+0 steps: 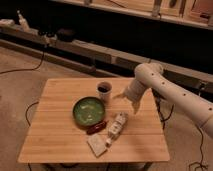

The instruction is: Drag the ceramic bowl in a circle

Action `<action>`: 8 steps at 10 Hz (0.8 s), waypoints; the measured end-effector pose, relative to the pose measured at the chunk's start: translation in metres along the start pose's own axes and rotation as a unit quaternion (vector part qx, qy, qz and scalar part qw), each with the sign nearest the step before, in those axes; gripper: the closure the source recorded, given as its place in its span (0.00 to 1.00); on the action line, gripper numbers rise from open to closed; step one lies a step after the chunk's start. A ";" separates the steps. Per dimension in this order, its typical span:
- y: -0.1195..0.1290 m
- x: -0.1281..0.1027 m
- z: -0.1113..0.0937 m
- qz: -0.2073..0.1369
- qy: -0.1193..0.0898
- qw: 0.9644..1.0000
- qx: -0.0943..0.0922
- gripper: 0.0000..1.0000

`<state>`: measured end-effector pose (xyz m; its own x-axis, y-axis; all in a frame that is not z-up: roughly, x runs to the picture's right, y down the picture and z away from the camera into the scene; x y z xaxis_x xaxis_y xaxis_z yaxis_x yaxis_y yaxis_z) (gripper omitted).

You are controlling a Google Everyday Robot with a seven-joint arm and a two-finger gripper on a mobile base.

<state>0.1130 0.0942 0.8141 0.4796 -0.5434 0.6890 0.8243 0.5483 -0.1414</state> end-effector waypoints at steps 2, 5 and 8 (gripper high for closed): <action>-0.029 0.007 0.012 -0.068 -0.002 0.998 -0.013 0.20; -0.070 0.002 0.024 -0.156 -0.013 0.988 -0.011 0.20; -0.094 -0.020 0.046 -0.223 -0.056 0.973 0.014 0.20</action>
<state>0.0126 0.0826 0.8461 0.0398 -0.6595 0.7506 0.9338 0.2918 0.2069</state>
